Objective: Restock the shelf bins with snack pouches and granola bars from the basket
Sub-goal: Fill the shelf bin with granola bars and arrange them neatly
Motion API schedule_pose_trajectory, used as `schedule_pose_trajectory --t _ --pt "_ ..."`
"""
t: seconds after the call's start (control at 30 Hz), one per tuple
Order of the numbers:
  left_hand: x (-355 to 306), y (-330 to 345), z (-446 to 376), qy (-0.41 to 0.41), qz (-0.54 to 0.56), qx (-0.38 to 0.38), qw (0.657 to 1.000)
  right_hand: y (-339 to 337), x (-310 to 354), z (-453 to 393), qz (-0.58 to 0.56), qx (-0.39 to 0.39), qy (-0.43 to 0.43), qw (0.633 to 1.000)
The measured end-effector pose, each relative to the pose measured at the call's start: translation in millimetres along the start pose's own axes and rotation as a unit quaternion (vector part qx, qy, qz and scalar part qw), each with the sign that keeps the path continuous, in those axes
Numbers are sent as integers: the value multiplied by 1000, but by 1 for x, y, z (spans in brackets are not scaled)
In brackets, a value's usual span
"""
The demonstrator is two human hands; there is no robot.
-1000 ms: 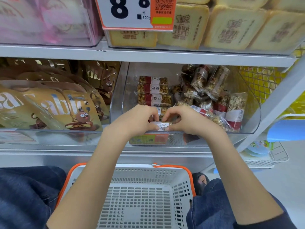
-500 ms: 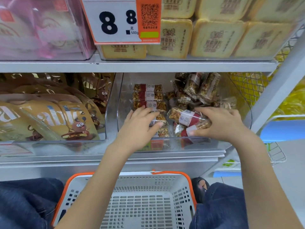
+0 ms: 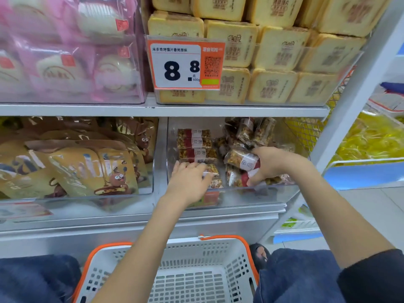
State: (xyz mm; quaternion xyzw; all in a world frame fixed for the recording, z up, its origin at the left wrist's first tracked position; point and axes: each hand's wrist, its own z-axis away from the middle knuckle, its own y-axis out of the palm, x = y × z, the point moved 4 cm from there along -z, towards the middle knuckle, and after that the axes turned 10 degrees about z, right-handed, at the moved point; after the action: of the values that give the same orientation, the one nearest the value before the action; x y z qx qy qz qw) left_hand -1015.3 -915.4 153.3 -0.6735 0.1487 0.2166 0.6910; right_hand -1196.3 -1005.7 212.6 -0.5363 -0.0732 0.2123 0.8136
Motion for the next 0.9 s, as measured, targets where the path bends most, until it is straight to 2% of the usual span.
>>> schedule_pose_trajectory --t 0.07,0.13,0.2,0.27,0.33,0.4,0.47,0.53,0.57,0.63,0.73,0.83,0.9 --pt "-1 -3 3 28 48 -61 997 -16 -14 12 -67 -65 26 995" --pt "-5 -11 13 66 146 -150 976 -27 -9 18 -178 -118 24 977" --pt "-8 -19 28 88 230 -228 942 -23 22 10 -306 -135 12 942" --pt "-8 -26 36 107 228 -260 932 -10 65 -9 -378 -144 -22 914" --pt "-8 -28 35 111 147 -224 957 4 102 -25 -377 -136 -75 913" --pt "-7 -29 28 104 34 -165 980 6 102 -28 -368 -177 -72 910" --pt "-12 -29 15 119 -47 -122 984 -1 73 -22 -356 -275 -26 893" --pt "-18 -25 -8 113 -64 -62 990 -7 34 -16 -287 -373 50 881" --pt "-18 -22 -21 93 -60 -34 993 -7 18 -15 -224 -379 90 893" --pt "-11 -16 -43 47 -58 -6 997 -7 5 -22 -142 -311 125 931" --pt "1 -9 -51 30 -97 -30 994 -11 16 -51 -66 -199 86 974" --pt "5 -9 -45 38 -92 -89 991 -3 28 -88 16 -131 91 987" --pt "5 -11 -44 45 -78 -120 989 4 28 -98 23 -166 121 978"
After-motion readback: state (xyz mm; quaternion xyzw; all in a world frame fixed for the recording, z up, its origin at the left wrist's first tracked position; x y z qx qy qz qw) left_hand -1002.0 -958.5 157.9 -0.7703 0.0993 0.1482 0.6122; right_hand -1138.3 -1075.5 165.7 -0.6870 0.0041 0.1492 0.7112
